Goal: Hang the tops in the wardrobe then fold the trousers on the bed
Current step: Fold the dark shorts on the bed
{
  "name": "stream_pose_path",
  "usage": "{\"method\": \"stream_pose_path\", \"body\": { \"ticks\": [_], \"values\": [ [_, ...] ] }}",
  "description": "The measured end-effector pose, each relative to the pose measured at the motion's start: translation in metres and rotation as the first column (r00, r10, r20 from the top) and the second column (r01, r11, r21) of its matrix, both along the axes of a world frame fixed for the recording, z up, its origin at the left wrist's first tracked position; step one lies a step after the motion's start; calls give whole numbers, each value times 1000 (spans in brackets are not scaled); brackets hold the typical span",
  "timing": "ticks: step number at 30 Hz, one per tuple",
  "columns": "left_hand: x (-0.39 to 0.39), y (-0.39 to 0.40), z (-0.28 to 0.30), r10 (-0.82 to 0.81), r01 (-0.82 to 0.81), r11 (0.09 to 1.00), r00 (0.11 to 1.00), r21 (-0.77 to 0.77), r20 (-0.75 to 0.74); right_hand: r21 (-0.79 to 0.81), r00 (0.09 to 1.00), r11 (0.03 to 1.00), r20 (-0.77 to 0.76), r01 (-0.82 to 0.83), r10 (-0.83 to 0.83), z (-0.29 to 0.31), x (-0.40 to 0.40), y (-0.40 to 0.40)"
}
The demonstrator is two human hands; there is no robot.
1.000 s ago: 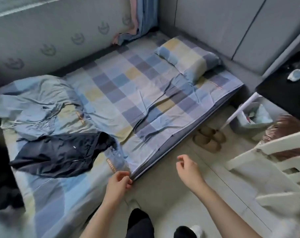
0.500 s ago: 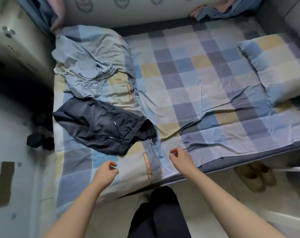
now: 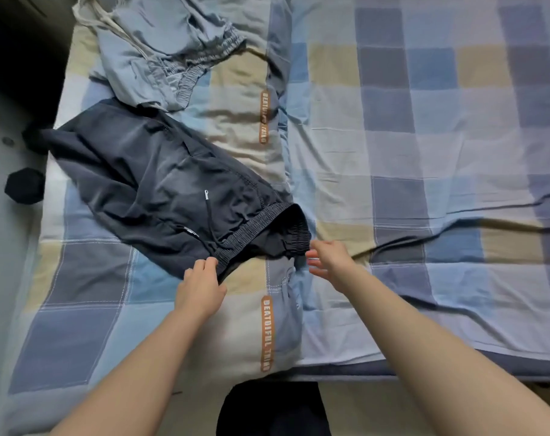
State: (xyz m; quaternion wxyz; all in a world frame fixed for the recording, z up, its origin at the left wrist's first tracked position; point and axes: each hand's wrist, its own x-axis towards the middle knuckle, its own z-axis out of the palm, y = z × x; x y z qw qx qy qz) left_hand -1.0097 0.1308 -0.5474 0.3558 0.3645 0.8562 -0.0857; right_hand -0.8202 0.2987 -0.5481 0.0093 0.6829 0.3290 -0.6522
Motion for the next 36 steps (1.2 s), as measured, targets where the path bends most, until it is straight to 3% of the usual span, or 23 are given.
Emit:
{"method": "stream_pose_path", "body": {
  "ticks": [3,5,8,12,17,23,27,33,34,36],
  "values": [
    [0,10,-31,-29,26,999,998,-37,-62,-79,1000,997,-14,19,-20,-34,-17,15],
    [-2,14,-45,-109,103,994,982,-43,-157,-25,1000,1000,21,4,-4,-54,-27,21],
    [-10,19,-58,-117,118,993,967,-8,-226,131,956,962,208,-238,208,-78,-33,28],
    [-23,21,-64,-126,124,992,985,-24,-115,119,888,903,272,-414,371,-91,-35,30],
    [-45,17,-46,12,-4,994,997,111,-75,270,928,891,169,-366,331,-76,-34,22],
    [-56,6,14,136,-84,971,965,225,-226,611,912,680,217,-405,349,1,-24,9],
    [-62,-7,75,275,-233,943,948,238,-160,765,897,502,224,-404,380,86,-15,-1],
    [-40,-38,160,109,-104,993,991,60,-83,905,846,202,244,-374,474,207,-6,-47],
    [-34,-43,182,45,-37,994,996,101,-78,919,846,181,228,-350,481,233,-2,-65],
    [-18,-41,207,-53,25,940,996,341,75,917,837,213,187,-336,515,255,-1,-85]
  ]
}}
